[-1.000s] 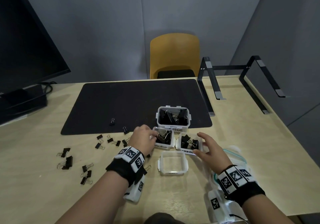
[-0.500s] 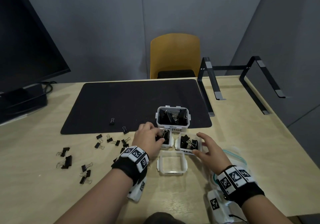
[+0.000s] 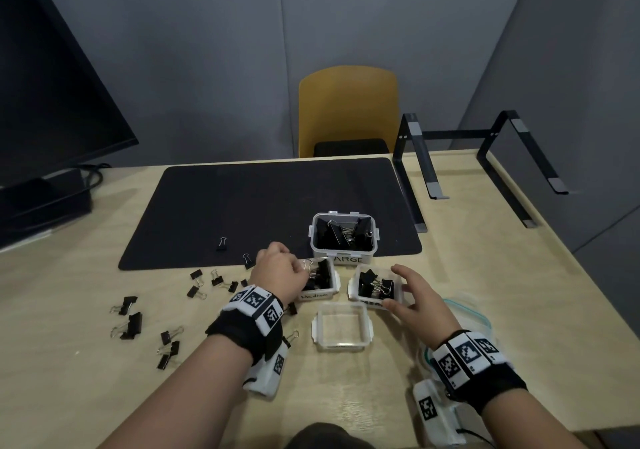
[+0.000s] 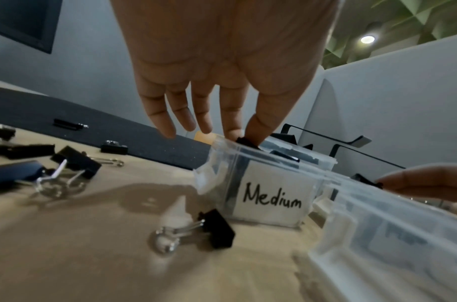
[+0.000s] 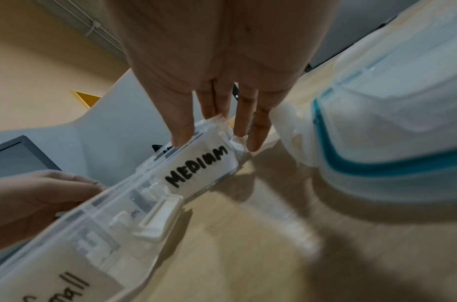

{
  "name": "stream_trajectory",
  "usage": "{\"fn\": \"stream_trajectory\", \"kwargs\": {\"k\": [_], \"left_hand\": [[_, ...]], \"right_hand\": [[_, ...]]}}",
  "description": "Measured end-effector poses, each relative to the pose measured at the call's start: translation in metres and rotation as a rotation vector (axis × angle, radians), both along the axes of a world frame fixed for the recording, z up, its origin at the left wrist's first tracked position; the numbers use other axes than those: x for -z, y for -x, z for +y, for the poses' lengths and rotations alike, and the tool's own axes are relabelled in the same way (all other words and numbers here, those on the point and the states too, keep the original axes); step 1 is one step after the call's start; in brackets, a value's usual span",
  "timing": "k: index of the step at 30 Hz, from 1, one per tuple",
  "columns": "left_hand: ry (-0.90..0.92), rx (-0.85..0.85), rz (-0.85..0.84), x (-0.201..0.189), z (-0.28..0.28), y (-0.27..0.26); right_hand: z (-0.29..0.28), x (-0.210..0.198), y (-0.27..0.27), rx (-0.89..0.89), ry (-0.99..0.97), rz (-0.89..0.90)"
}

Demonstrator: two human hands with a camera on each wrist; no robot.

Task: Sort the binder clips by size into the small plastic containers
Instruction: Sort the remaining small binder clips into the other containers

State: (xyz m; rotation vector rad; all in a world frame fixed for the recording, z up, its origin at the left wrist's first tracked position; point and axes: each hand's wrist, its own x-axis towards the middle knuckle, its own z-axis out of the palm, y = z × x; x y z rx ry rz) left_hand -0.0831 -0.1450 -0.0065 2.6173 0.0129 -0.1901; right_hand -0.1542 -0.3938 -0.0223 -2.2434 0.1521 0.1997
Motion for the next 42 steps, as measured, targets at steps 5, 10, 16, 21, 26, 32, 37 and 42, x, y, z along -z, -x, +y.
{"fn": "stream_trajectory", "kwargs": {"k": [5,10,16,21,26,32,37,42], "left_hand": [[0.035,0.047,0.024,-0.004,0.001,0.0],[0.055,0.074,0.061,-0.004,-0.002,0.005],[0.105,0.087,0.002,0.0,-0.007,0.009],[0.093,0.088,-0.016,0.003,-0.006,0.013],[0.075,0.102,-0.028,0.004,-0.005,0.015],[0.053,0.093,-0.021,0.002,-0.008,0.012],[0.155,0.138,-0.13,0.007,-0.009,0.016],[0.165,0.184,-0.043,0.013,-0.008,0.017]], "right_hand": [[0.001,-0.001,0.0,-0.002,-0.003,0.008],[0.001,-0.002,0.001,0.002,-0.007,0.011],[0.001,-0.003,0.001,0.001,0.008,0.01],[0.002,-0.003,0.001,-0.001,0.011,0.009],[0.002,-0.003,0.001,0.006,0.002,0.003],[0.002,-0.003,0.001,-0.004,0.01,0.001],[0.001,-0.002,0.001,-0.004,0.02,0.005],[0.002,-0.003,0.001,0.002,0.003,0.002]]}}
